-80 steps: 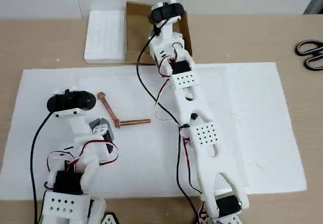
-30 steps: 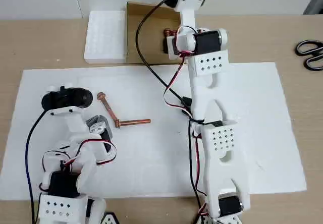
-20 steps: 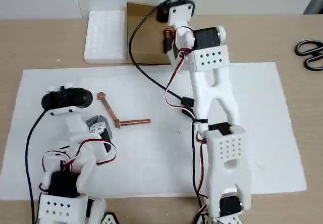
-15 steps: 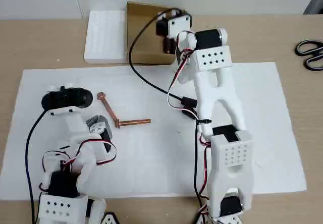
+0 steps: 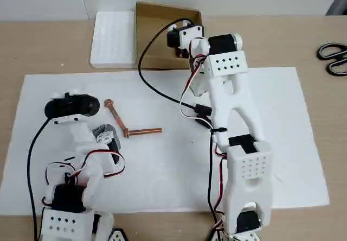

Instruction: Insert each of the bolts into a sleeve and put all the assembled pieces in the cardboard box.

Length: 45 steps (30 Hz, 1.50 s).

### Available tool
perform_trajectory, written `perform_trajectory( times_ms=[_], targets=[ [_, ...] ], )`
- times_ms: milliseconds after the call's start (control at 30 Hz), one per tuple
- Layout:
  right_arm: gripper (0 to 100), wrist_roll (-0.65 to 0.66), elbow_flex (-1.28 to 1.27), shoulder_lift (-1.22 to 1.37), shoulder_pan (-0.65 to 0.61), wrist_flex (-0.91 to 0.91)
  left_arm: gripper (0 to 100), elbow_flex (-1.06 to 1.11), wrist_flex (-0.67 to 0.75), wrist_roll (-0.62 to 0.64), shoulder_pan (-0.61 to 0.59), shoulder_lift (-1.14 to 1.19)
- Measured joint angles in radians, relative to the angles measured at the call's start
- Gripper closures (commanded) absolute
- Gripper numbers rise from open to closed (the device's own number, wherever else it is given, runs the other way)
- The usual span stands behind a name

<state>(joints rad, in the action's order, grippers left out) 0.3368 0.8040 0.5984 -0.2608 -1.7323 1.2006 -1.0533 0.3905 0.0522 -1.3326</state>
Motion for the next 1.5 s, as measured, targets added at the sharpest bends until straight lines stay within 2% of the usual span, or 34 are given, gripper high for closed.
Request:
perform_trajectory(
  times_ms=[1200,1367,1500],
  targets=[
    [76.8,0.029,0.0,-0.005,-0.003,0.0,99,0.0,0.0,0.0,0.0,0.0],
    [76.8,0.029,-0.058,-0.135,-0.005,0.0,99,0.0,0.0,0.0,0.0,0.0],
    [76.8,0.052,-0.229,-0.305,-0.055,0.0,99,0.0,0.0,0.0,0.0,0.0]
  ],
)
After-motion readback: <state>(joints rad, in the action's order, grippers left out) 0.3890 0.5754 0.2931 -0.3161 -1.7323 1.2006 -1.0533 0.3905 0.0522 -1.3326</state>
